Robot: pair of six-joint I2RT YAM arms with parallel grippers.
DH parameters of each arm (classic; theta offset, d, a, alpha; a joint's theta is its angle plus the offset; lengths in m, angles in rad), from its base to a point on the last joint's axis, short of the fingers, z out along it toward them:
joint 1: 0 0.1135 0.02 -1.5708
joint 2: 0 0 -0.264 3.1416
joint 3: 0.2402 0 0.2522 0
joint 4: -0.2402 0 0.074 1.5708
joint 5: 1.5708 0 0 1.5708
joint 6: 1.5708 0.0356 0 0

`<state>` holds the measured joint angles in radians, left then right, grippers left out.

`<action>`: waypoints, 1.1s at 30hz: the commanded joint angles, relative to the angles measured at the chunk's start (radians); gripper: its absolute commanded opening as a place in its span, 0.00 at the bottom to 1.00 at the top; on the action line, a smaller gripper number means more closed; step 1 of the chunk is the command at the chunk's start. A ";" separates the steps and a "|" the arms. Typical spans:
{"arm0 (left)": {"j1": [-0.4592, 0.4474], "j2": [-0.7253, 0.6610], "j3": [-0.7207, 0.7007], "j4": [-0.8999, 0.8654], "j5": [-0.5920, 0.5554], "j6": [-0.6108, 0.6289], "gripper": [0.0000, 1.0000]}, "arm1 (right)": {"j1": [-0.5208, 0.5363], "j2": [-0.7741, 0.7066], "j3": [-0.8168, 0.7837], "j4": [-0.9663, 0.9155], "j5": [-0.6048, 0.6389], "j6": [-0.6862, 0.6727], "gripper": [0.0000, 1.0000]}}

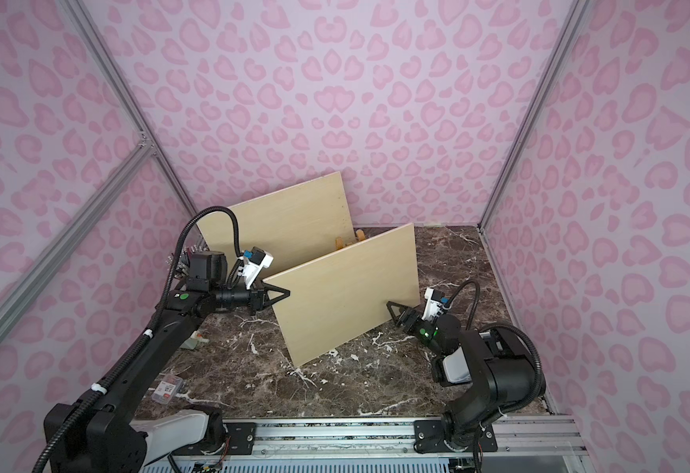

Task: Disassemble the easel
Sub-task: Place the drawing board at the corner of the board.

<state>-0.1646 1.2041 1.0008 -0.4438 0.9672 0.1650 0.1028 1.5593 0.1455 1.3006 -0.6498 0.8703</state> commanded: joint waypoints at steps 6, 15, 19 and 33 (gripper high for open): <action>0.000 0.003 0.024 0.012 0.036 0.046 0.03 | -0.145 -0.184 0.337 -0.807 -0.003 -0.484 0.97; 0.002 0.037 0.037 0.036 0.041 0.061 0.03 | -0.239 0.086 0.729 -1.026 -0.235 -0.733 0.98; 0.013 0.041 0.036 0.061 0.060 0.051 0.03 | -0.236 0.178 0.848 -1.122 -0.335 -0.825 0.98; 0.042 0.080 0.046 0.091 0.109 0.040 0.02 | -0.157 0.289 1.010 -1.310 -0.541 -0.996 0.94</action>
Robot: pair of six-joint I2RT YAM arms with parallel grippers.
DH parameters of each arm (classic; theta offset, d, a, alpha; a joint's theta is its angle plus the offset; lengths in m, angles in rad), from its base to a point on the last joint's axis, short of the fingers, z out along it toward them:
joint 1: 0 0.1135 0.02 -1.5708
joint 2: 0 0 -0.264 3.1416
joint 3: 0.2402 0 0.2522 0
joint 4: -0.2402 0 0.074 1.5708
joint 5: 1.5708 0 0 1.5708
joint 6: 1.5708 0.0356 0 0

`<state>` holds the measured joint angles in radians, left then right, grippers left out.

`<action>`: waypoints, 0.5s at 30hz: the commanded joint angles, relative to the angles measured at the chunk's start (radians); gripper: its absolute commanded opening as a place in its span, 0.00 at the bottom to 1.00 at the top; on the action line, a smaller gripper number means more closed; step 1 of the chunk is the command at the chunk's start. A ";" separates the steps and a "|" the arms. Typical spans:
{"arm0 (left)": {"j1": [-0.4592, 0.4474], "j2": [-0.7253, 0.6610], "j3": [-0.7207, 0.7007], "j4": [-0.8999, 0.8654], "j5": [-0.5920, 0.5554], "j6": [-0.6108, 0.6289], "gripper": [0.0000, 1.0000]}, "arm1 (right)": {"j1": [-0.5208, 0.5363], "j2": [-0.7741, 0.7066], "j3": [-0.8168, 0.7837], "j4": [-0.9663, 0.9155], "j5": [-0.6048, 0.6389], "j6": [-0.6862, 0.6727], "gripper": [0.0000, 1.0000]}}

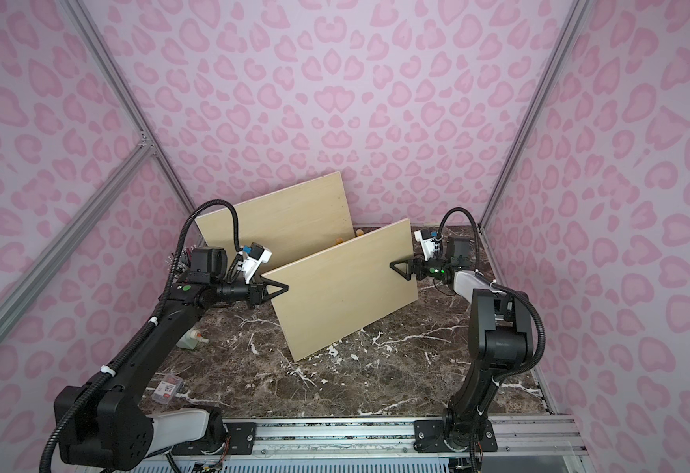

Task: Disassemble the easel
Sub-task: Place the drawing board at the corner of the board.

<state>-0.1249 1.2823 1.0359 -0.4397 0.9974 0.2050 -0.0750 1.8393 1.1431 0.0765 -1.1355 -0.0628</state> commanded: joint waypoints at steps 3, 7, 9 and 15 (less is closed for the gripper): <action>0.015 0.006 -0.011 0.143 0.099 -0.046 0.03 | 0.045 -0.019 -0.021 -0.113 -0.053 -0.063 0.91; 0.020 -0.001 -0.038 0.197 0.116 -0.101 0.02 | 0.062 -0.108 -0.100 -0.099 -0.052 -0.011 0.90; 0.019 -0.011 -0.055 0.219 0.112 -0.122 0.02 | 0.064 -0.159 -0.145 -0.111 -0.045 0.009 0.89; 0.019 -0.021 -0.112 0.305 0.072 -0.204 0.02 | 0.083 -0.305 -0.314 -0.107 0.006 0.077 0.88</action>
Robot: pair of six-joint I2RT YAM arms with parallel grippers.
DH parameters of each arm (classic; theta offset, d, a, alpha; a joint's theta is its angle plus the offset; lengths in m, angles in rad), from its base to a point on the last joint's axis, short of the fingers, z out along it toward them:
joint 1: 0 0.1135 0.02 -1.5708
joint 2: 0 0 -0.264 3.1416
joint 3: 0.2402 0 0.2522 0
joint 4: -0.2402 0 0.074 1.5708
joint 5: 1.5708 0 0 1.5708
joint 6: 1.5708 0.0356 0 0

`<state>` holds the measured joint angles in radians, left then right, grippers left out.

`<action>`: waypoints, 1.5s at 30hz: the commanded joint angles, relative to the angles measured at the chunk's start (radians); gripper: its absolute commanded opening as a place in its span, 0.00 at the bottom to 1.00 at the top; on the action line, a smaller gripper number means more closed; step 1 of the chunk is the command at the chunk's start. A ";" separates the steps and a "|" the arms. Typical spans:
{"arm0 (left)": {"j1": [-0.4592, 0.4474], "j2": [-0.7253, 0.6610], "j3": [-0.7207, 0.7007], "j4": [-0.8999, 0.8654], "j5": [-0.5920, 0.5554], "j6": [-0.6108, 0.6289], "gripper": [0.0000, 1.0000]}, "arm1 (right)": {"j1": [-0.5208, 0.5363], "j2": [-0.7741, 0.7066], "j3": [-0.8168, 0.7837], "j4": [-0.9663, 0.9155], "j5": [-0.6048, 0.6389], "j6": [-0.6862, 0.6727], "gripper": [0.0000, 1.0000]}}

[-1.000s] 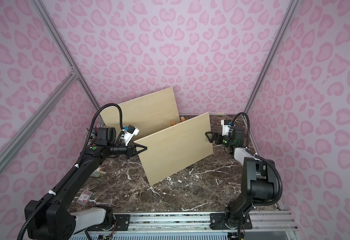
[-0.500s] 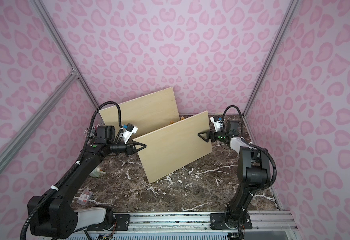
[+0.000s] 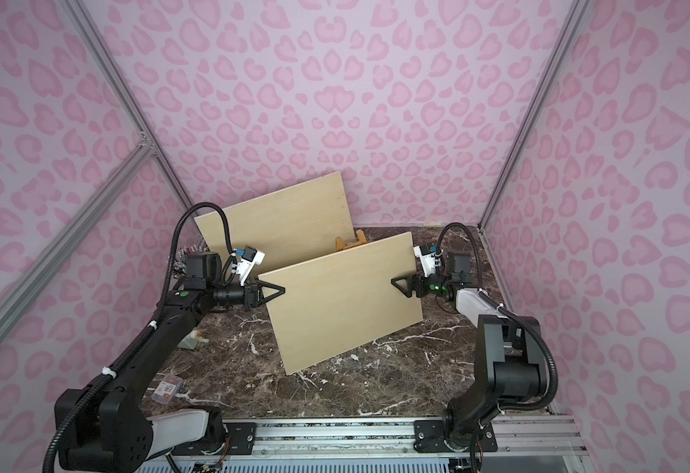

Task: Disassemble the easel
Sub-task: Place the drawing board at the corner of the board.

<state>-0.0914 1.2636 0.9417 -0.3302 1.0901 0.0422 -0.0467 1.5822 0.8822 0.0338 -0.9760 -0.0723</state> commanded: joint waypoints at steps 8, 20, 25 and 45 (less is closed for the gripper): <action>-0.016 -0.023 -0.096 0.316 -0.092 -0.164 0.02 | 0.065 -0.263 -0.312 0.003 -0.065 0.218 0.88; -0.093 -0.050 -0.185 0.367 -0.234 -0.237 0.02 | 0.073 -0.434 -0.451 -0.034 0.091 0.341 0.88; -0.127 -0.070 -0.238 0.372 -0.340 -0.268 0.03 | 0.057 -0.478 -0.476 -0.099 0.177 0.404 0.89; -0.314 0.017 -0.353 0.456 -0.622 -0.362 0.03 | 0.007 -0.666 -0.465 -0.247 0.498 0.560 1.00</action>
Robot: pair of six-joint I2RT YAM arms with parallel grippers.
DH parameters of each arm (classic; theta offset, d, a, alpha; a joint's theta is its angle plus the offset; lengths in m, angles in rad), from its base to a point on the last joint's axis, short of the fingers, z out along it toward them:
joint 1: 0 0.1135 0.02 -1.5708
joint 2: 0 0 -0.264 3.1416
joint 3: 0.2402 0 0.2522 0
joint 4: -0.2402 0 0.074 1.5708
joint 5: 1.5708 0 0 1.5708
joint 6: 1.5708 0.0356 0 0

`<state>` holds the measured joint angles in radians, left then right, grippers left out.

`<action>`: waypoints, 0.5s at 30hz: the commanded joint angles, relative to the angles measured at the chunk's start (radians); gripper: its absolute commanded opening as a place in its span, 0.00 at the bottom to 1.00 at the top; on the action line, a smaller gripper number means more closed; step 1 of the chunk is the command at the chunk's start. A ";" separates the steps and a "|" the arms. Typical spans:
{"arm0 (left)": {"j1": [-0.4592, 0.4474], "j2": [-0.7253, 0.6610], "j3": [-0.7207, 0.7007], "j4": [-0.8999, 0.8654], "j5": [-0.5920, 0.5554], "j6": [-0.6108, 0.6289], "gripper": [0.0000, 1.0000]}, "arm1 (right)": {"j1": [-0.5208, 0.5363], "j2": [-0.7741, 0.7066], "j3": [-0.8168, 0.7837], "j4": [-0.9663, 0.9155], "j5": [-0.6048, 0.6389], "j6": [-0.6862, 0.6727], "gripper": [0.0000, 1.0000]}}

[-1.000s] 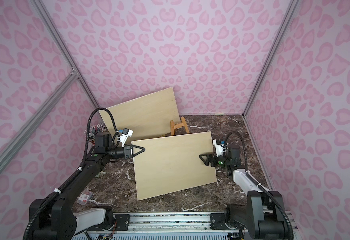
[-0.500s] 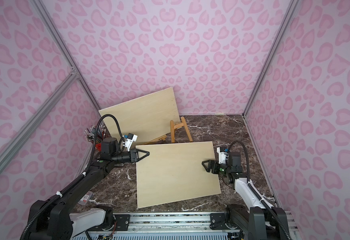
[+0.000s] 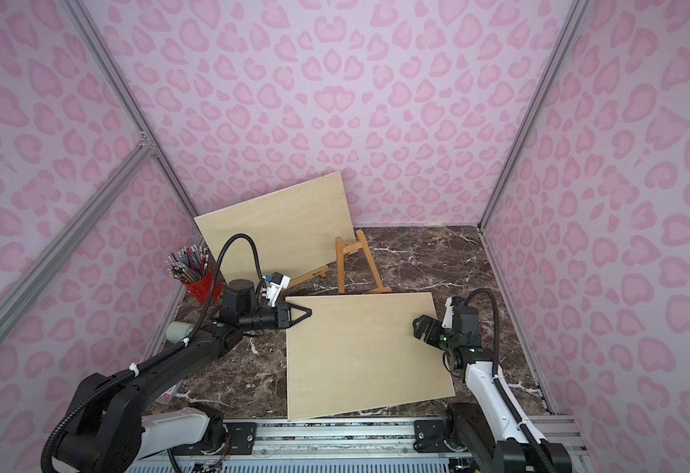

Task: Disassemble the easel
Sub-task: Place the drawing board at the corner of the board.

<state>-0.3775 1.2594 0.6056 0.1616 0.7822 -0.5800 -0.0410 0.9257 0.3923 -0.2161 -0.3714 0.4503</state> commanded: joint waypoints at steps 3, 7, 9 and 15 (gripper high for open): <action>-0.059 0.057 -0.026 0.000 -0.355 0.233 0.03 | 0.001 0.012 0.056 -0.013 -0.115 0.022 1.00; -0.098 0.108 -0.040 0.050 -0.414 0.190 0.03 | 0.001 0.020 0.086 -0.022 -0.111 0.011 1.00; -0.112 0.130 -0.044 0.078 -0.445 0.164 0.02 | 0.001 0.021 0.098 -0.021 -0.115 0.007 1.00; -0.185 0.226 -0.036 0.175 -0.524 0.087 0.03 | 0.004 0.041 0.129 -0.007 -0.138 -0.004 1.00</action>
<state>-0.5373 1.4464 0.5735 0.3904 0.6464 -0.7372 -0.0391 0.9596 0.5144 -0.2325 -0.4873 0.4599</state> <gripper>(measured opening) 0.285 0.994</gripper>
